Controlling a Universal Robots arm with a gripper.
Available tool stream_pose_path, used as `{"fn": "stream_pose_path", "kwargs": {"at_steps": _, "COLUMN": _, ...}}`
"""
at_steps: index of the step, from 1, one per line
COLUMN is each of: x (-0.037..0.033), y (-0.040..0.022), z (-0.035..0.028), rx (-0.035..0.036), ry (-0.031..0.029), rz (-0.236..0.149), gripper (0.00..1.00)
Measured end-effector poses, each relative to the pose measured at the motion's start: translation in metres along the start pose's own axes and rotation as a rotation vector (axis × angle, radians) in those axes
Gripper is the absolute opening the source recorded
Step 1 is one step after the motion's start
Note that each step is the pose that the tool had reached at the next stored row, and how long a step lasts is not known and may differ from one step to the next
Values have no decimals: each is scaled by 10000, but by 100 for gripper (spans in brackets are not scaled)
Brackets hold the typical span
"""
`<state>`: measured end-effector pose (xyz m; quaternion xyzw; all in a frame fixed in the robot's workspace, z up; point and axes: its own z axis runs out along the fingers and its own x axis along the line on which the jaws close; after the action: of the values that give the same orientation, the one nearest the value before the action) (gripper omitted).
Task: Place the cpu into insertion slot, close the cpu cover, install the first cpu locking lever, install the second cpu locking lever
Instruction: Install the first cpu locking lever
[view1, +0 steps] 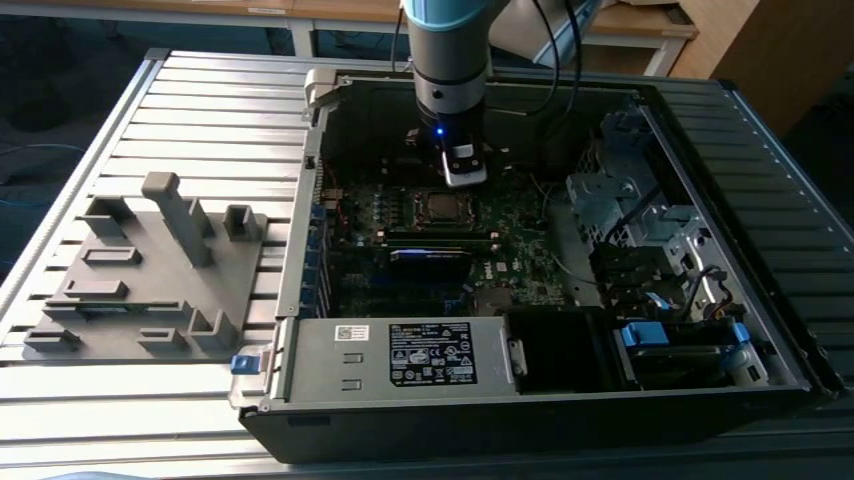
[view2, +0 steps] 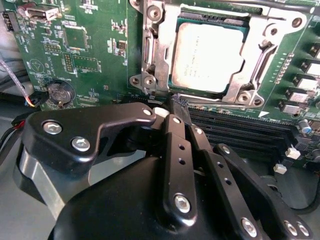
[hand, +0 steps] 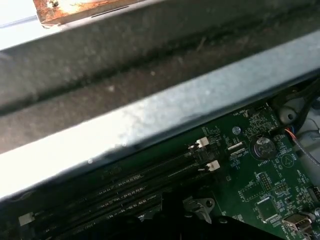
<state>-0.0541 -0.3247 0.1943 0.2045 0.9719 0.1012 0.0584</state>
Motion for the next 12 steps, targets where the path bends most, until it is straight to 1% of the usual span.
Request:
{"fn": "stream_pose_path", "kwargs": {"at_steps": 4, "x": -3, "y": 8, "z": -38, "rx": -21, "ry": 10, "rz": 4, "gripper": 10}}
{"fn": "stream_pose_path", "kwargs": {"at_steps": 6, "x": -2, "y": 10, "z": -47, "rx": -59, "ry": 23, "rz": 8, "gripper": 10}}
{"fn": "stream_pose_path", "kwargs": {"at_steps": 7, "x": 2, "y": 8, "z": -48, "rx": -107, "ry": 45, "rz": 17, "gripper": 10}}
{"fn": "stream_pose_path", "kwargs": {"at_steps": 10, "x": 17, "y": 2, "z": -52, "rx": -341, "ry": 145, "rz": 58, "gripper": 10}}
{"fn": "stream_pose_path", "kwargs": {"at_steps": 11, "x": 21, "y": 0, "z": -52, "rx": -408, "ry": 174, "rz": 70, "gripper": 10}}
{"fn": "stream_pose_path", "kwargs": {"at_steps": 12, "x": 22, "y": 0, "z": -52, "rx": -457, "ry": 194, "rz": 77, "gripper": 10}}
